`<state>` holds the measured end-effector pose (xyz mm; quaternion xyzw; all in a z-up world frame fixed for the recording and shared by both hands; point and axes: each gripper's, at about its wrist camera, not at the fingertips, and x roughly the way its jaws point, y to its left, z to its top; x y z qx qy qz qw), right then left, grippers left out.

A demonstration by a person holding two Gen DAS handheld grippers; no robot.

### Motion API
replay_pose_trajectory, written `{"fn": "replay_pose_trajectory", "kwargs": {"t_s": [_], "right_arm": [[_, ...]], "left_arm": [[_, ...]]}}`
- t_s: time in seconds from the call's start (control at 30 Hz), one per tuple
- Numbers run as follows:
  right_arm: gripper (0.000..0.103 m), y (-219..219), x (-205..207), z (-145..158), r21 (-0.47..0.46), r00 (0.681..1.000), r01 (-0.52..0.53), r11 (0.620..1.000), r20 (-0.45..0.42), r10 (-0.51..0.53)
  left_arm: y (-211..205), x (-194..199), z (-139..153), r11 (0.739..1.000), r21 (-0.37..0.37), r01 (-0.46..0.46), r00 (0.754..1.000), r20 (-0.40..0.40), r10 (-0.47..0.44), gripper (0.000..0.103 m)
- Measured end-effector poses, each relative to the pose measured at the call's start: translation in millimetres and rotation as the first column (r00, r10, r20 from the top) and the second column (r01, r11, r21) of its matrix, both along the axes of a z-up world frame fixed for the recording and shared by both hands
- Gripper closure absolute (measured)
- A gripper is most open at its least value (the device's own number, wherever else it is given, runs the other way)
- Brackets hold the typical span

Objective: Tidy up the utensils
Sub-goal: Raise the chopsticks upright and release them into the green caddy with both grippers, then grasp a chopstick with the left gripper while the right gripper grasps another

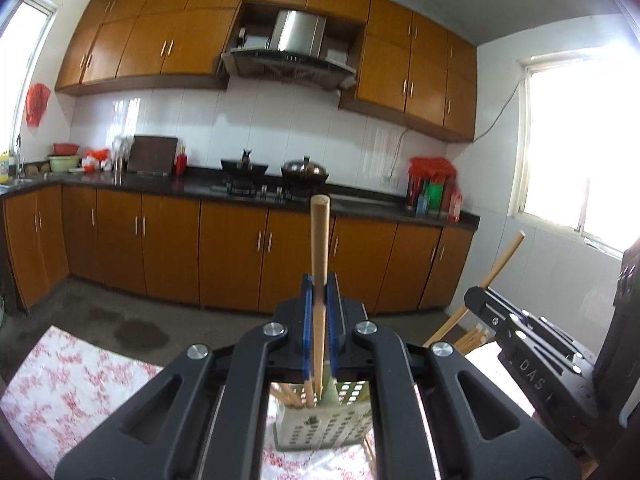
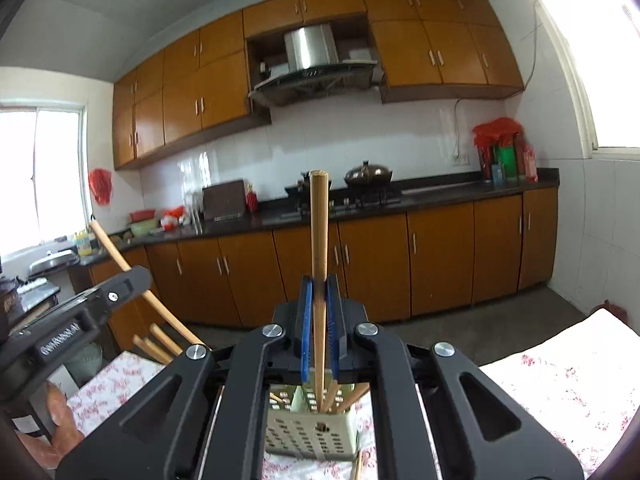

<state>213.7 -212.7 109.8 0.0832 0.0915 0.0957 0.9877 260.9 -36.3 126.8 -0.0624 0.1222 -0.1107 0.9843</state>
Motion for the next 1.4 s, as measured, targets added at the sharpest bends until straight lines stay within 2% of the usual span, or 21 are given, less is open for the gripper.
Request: {"fn": "replay_pose_trajectory", "kwargs": {"t_s": [0.07,0.13,0.2,0.3,0.43,0.53,0.63,0.67,0.77,0.83,1.0,1.07,1.17,1.2,1.23,1.27,1.4], "right_arm": [[0.093,-1,0,-1,0.004,1.000,-0.012,1.000,-0.006,0.012],[0.078,-2,-3,-1,0.008,1.000,-0.014,1.000,-0.011,0.014],[0.071,-3,-4,2,0.013,1.000,-0.014,1.000,-0.006,0.014],[0.070,-8,-14,8,0.012,1.000,-0.005,1.000,0.010,0.004],[0.062,-23,-38,12,0.008,1.000,0.031,0.999,0.004,-0.031],[0.056,-39,-50,2,0.001,0.997,0.058,0.998,-0.040,-0.058],[0.054,-50,-58,-28,-0.016,0.985,0.080,0.997,-0.151,-0.082],[0.054,-52,-57,-43,-0.020,0.973,0.080,0.997,-0.217,-0.083],[0.054,-44,-59,-96,-0.045,0.923,0.032,0.998,-0.381,-0.047],[0.065,-31,-62,-131,-0.037,0.877,-0.030,0.999,-0.480,0.008],[0.071,2,-71,-184,-0.031,0.798,-0.111,0.993,-0.599,0.071],[0.071,7,-71,-193,-0.042,0.784,-0.117,0.992,-0.618,0.067],[0.072,14,-74,-203,-0.058,0.774,-0.119,0.991,-0.631,0.056],[0.082,15,-75,-206,-0.081,0.755,-0.123,0.989,-0.654,0.041],[0.090,15,-75,-206,-0.096,0.762,-0.116,0.989,-0.647,0.026],[0.094,13,-74,-206,-0.103,0.763,-0.108,0.989,-0.647,0.016],[0.095,-13,-68,-203,-0.089,0.757,-0.020,0.996,-0.652,-0.043]], "left_arm": [[3,1,-5,1.000,-0.009,-0.004,1.000,-0.014,0.004,0.095],[7,0,-5,1.000,-0.019,-0.007,1.000,-0.013,0.007,0.091],[11,-3,-2,1.000,-0.023,-0.013,1.000,-0.008,0.012,0.086],[16,-11,3,0.999,-0.027,-0.023,1.000,0.010,0.023,0.078],[29,-38,7,0.999,-0.008,-0.050,0.999,0.010,0.050,0.071],[42,-62,1,0.996,0.019,-0.082,0.997,-0.007,0.083,0.066],[56,-84,-20,0.990,0.060,-0.128,0.991,-0.042,0.130,0.057],[61,-88,-29,0.987,0.075,-0.144,0.987,-0.064,0.149,0.056],[72,-94,-71,0.985,0.092,-0.144,0.966,-0.202,0.160,0.055],[76,-94,-104,0.986,0.098,-0.132,0.942,-0.298,0.156,0.055],[73,-96,-159,0.989,0.103,-0.104,0.877,-0.459,0.140,0.058],[70,-95,-171,0.990,0.102,-0.094,0.858,-0.496,0.132,0.058],[58,-97,-179,0.991,0.111,-0.069,0.851,-0.512,0.117,0.058],[53,-98,-182,0.991,0.122,-0.057,0.851,-0.513,0.112,0.058],[50,-98,-184,0.991,0.128,-0.049,0.850,-0.515,0.108,0.058],[48,-99,-188,0.990,0.132,-0.041,0.849,-0.519,0.104,0.058],[38,-95,-197,0.990,0.139,-0.016,0.834,-0.545,0.090,0.059]]}}
